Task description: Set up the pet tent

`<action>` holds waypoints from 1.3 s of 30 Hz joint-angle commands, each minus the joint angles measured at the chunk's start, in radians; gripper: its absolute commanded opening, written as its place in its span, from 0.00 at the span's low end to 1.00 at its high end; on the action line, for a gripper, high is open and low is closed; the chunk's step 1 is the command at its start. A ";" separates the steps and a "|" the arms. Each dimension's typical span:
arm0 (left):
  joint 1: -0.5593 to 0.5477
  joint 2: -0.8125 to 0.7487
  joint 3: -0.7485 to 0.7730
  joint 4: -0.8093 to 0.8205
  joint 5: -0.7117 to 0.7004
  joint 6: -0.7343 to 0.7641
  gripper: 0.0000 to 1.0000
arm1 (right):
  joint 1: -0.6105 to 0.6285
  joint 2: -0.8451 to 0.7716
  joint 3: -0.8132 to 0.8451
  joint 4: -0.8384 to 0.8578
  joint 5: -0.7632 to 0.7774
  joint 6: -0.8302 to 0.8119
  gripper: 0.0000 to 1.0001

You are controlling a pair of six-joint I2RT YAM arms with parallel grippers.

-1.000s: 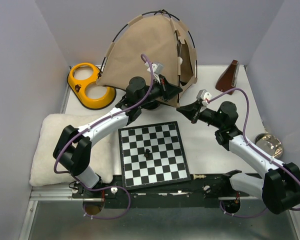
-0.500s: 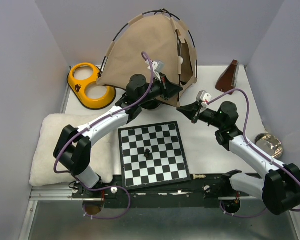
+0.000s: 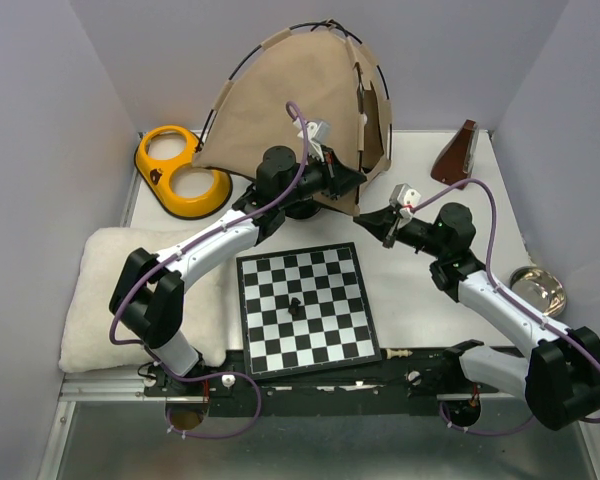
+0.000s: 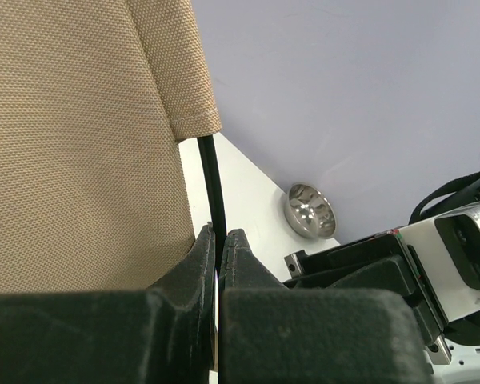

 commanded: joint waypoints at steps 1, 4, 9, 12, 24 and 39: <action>0.016 -0.004 0.038 0.017 -0.112 0.062 0.00 | 0.020 -0.010 0.016 -0.070 -0.059 -0.016 0.01; 0.012 -0.012 0.023 0.015 -0.107 0.070 0.00 | 0.022 -0.007 0.019 -0.061 -0.047 0.001 0.01; 0.006 -0.019 0.008 0.002 -0.096 0.084 0.00 | 0.020 -0.007 0.021 -0.055 -0.042 0.010 0.01; 0.002 -0.025 -0.005 -0.003 -0.092 0.087 0.00 | 0.020 -0.007 0.022 -0.058 -0.036 0.013 0.01; 0.001 -0.065 -0.057 0.025 -0.050 0.098 0.00 | 0.019 -0.003 0.025 -0.050 -0.010 0.041 0.01; -0.039 -0.064 -0.086 0.037 -0.058 0.090 0.00 | 0.019 0.016 0.040 -0.036 -0.017 0.062 0.01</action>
